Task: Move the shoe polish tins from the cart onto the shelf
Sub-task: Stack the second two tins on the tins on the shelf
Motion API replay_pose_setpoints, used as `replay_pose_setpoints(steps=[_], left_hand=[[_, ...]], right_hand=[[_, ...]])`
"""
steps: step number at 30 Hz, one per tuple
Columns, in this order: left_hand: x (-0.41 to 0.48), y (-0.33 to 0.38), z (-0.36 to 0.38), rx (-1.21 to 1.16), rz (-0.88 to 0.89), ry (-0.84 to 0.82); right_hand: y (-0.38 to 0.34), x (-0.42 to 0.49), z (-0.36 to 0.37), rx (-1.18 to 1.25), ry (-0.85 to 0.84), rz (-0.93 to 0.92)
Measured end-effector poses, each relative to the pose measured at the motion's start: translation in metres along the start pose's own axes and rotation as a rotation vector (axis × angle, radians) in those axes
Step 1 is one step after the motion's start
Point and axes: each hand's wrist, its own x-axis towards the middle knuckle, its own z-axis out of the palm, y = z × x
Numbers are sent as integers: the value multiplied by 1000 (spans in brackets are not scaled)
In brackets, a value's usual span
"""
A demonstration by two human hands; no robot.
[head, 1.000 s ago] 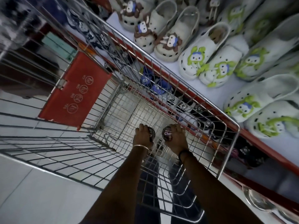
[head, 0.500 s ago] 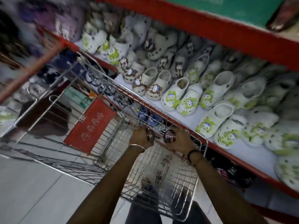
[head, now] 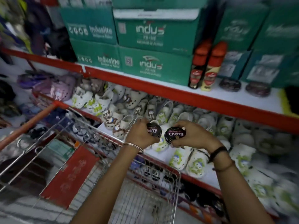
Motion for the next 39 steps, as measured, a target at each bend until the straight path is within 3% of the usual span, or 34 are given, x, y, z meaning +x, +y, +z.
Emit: replay_pose_setpoints(steps=[11, 19, 26, 39], left_hand=[[22, 155, -11, 16, 299, 46], [39, 227, 25, -46, 398, -25], [62, 248, 52, -53, 410, -65], [90, 247, 78, 110, 328, -91]], right_hand=[[14, -59, -128, -34, 316, 41], [62, -74, -186, -54, 484, 147], [97, -56, -197, -108, 586, 208], [100, -53, -193, -146, 575, 301]])
